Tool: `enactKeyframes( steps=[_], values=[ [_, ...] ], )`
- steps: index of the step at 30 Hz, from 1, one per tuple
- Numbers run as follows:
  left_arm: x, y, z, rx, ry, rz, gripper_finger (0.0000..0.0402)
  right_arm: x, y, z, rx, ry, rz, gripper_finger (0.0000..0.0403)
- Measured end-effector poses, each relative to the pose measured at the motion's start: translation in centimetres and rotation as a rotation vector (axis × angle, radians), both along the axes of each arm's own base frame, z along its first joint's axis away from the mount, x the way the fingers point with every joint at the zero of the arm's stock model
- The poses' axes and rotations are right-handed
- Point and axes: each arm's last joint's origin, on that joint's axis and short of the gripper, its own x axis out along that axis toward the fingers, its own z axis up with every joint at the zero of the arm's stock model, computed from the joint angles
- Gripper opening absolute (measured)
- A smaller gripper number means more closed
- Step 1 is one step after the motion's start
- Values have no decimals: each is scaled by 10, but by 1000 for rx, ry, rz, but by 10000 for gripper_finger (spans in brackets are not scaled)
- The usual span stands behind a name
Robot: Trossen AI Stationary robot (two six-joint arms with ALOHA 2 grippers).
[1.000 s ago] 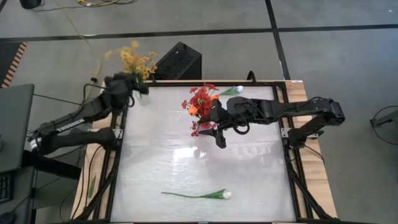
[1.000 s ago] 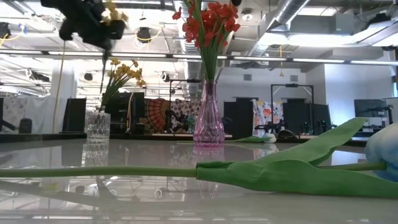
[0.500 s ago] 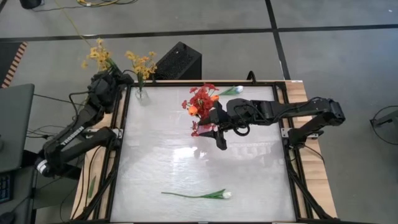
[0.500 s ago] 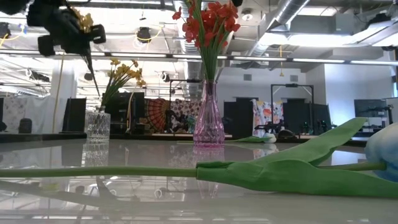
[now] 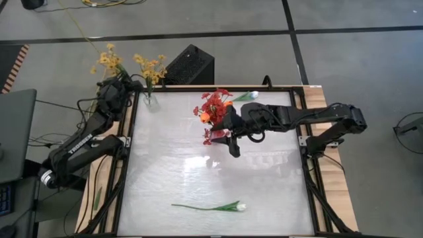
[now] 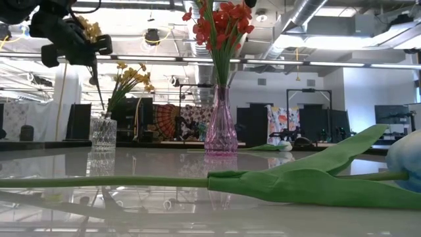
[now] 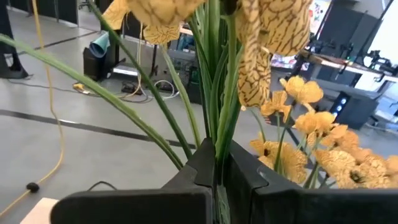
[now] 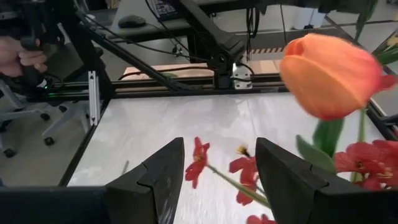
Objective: Sort flowers into vase by color
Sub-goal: Put the yellow flower into the transparent vase
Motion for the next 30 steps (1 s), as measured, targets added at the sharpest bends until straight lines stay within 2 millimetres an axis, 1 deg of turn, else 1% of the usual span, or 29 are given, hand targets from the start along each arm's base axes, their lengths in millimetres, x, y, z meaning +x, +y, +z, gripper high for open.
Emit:
enactKeyframes(
  steps=[4,9,16,20,30],
  values=[
    [5,7,-6,-39,17,-9,0,0,-4,0,3,-4,-14,223],
    [10,14,-13,-77,50,-10,0,0,-4,0,3,-5,-15,223],
    [14,14,-16,-103,68,-51,2,0,-3,0,17,-3,-18,223],
    [15,13,-19,-126,112,-73,17,0,-3,0,17,-3,-18,223],
    [19,5,-35,-269,274,-168,73,0,-3,0,10,-3,-15,223]
  ],
)
